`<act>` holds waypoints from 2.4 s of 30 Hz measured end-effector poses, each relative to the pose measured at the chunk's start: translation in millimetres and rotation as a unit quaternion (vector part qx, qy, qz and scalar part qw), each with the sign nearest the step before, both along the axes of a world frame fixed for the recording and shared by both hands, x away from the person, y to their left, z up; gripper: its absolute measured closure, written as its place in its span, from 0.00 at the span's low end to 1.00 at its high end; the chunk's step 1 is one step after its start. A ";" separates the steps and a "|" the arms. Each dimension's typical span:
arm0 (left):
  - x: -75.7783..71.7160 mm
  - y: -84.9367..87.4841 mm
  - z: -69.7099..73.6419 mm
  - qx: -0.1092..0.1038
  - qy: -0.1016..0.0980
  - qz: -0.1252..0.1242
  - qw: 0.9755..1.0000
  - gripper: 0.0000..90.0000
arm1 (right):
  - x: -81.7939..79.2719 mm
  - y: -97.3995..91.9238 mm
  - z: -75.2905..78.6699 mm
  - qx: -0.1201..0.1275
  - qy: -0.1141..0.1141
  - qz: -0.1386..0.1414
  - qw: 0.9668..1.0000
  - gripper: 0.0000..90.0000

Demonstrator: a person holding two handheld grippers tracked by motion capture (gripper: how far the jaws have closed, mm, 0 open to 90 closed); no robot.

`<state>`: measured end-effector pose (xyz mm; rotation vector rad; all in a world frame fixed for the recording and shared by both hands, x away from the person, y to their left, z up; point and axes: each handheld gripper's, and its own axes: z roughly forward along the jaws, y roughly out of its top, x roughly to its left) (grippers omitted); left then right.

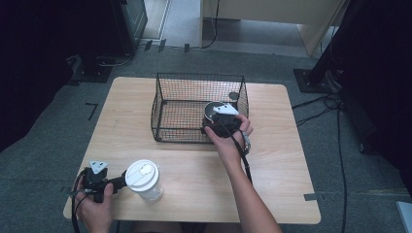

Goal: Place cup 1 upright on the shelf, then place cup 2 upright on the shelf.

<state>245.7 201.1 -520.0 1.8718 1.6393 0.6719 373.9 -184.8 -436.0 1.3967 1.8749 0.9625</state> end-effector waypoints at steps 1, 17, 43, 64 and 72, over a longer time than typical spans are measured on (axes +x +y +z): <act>0.0 0.0 0.0 0.000 0.000 0.000 1.000 0.02 | -1.1 0.4 0.3 0.000 0.000 0.000 1.000 0.04; 0.0 0.0 0.0 0.000 0.000 0.000 1.000 0.02 | -20.0 -2.1 9.9 0.005 -0.004 0.004 1.000 0.03; 0.0 -0.2 -0.1 0.000 -0.001 0.001 1.000 0.02 | -73.5 1.0 23.4 0.034 -0.041 0.065 0.996 0.03; 0.0 -0.1 -0.1 0.000 -0.001 0.000 1.000 0.02 | -133.7 30.9 7.2 0.055 -0.042 0.156 0.985 0.04; 1.4 -1.3 -0.1 -0.001 -0.001 0.001 1.000 0.02 | -152.0 46.1 2.7 0.059 -0.038 0.198 0.978 0.04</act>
